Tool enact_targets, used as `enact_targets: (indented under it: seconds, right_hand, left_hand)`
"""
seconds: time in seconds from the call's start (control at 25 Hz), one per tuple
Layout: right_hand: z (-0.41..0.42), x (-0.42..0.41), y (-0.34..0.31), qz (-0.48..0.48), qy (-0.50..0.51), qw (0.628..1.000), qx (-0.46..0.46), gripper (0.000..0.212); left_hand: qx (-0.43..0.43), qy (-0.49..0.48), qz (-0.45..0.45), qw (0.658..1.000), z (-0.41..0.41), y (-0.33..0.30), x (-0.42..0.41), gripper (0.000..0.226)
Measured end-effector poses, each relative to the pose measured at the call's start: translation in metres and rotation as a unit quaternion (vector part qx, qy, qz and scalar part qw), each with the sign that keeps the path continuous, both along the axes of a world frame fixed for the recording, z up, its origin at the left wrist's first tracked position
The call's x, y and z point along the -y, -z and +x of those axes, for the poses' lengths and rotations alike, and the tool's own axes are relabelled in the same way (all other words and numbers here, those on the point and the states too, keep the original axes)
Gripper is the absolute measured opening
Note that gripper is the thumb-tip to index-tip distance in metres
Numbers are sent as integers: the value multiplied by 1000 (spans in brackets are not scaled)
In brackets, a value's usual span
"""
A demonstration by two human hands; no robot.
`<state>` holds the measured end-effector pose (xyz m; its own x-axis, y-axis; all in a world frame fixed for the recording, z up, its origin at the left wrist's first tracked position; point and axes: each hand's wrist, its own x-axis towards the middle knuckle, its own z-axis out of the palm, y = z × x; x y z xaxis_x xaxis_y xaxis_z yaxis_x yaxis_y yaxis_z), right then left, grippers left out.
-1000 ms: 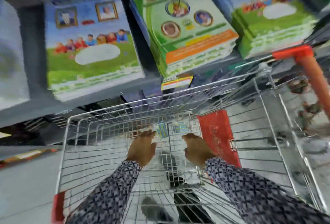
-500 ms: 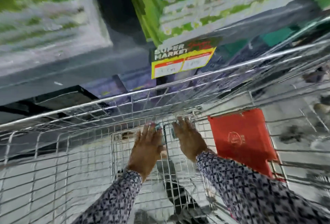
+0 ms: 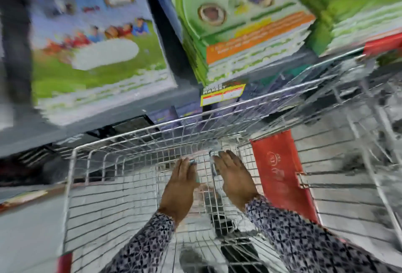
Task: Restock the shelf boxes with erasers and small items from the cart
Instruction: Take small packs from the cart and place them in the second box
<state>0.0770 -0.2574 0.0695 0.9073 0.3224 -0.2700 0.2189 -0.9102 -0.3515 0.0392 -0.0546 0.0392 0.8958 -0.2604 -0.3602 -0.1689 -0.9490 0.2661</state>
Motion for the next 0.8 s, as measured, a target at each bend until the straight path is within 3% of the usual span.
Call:
enact_targets:
  seconds: [0.16,0.28,0.36,0.52,0.6,0.72,0.8]
  right_hand:
    - [-34,-7,-169,67,18,993,97,79]
    - [-45,0,-293,101,34,972,211,94]
    - [-34,8,-361,121,23,953,278,98]
    - [15,23,-479,143,5,921,363,93]
    - [51,30,-530,146,16,912,382,85]
    - [111,36,-584,115,15,907,405,60]
    - [148,33,-610,65,22,918,390,56]
  left_hand:
    - [71,-47,-42,995,-14,-170,-10,78]
    - [179,0,-42,983,-1,-295,-16,73]
    - [269,64,-33,961,20,-372,-17,62]
    - [408,67,-129,901,61,-517,-17,71]
    - [421,74,-150,891,85,-578,-15,68]
    - [397,67,-146,904,137,-638,-11,69]
    - [370,51,-138,917,177,-659,-6,70]
